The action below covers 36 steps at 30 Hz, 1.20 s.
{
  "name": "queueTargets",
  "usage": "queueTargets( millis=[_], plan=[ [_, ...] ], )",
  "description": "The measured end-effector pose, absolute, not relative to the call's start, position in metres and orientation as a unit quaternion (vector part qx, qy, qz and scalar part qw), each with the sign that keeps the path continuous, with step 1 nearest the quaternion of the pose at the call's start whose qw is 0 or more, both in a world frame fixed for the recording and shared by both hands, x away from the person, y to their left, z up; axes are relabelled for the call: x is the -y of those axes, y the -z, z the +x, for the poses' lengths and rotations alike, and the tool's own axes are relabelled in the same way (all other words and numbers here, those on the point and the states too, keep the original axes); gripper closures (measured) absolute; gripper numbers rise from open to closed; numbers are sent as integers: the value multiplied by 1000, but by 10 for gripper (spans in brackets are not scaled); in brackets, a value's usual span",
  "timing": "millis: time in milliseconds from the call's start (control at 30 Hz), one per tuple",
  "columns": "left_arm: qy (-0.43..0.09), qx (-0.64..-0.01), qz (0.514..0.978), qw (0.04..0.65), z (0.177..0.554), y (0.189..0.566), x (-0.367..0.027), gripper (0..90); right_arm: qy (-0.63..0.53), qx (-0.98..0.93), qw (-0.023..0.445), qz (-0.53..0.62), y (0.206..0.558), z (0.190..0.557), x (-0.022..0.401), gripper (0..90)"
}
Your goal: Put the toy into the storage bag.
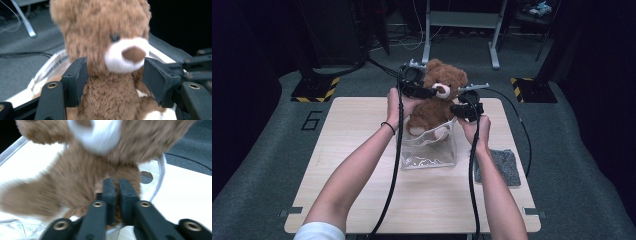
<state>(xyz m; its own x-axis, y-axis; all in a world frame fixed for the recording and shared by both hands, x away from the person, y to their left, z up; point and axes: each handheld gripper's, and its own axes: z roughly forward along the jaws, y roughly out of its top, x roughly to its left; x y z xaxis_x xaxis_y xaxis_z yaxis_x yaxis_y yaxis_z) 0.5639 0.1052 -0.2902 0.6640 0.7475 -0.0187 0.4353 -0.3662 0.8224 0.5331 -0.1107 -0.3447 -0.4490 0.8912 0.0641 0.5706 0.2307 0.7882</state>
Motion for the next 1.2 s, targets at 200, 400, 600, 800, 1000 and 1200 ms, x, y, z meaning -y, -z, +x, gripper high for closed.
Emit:
queueTargets(
  millis=[200, 400, 600, 800, 1000, 1200],
  plan=[
    [-183, -388, 800, 420, 563, 305, -126, 323, -395, -754, 199, 486, 346, 533, 110, 846],
    [-174, -402, 796, 418, 558, 322, -144, 317, -397, -759, 198, 476, 344, 530, 111, 764],
    [-170, -403, 797, 416, 551, 326, -158, 285, -405, -759, 187, 474, 339, 522, 116, 643],
    [-169, -412, 792, 418, 545, 325, -178, 242, -413, -754, 189, 473, 331, 512, 126, 416],
    [-164, -422, 785, 422, 539, 329, -198, 195, -411, -754, 186, 478, 330, 502, 143, 199],
    [-158, -429, 785, 418, 535, 333, -217, 152, -413, -752, 194, 476, 327, 492, 160, 133]
  ],
)
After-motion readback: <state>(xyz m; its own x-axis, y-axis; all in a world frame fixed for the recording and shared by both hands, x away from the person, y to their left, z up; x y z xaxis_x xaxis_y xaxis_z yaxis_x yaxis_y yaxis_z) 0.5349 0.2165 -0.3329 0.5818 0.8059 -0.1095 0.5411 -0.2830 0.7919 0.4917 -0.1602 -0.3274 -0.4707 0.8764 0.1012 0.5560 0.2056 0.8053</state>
